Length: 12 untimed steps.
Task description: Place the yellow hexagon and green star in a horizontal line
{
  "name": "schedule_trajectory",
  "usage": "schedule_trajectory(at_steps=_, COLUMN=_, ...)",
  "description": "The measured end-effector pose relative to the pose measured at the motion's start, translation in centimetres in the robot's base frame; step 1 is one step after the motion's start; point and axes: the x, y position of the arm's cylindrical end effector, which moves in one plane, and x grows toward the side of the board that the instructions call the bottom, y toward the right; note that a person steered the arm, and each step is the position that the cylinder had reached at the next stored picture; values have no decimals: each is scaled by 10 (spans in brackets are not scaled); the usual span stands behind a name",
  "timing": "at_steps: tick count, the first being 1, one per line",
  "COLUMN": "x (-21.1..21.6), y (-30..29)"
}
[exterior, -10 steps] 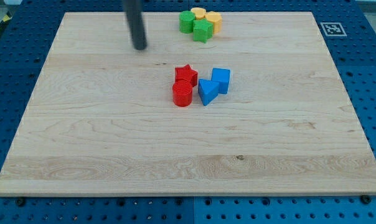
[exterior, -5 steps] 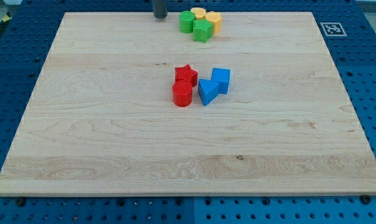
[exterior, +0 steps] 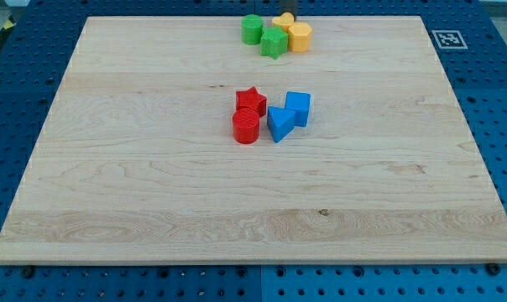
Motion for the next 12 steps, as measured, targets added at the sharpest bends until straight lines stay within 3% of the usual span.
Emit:
schedule_trajectory(at_steps=6, x=95, y=0)
schedule_trajectory(at_steps=8, x=94, y=88)
schedule_trajectory(at_steps=12, x=130, y=9)
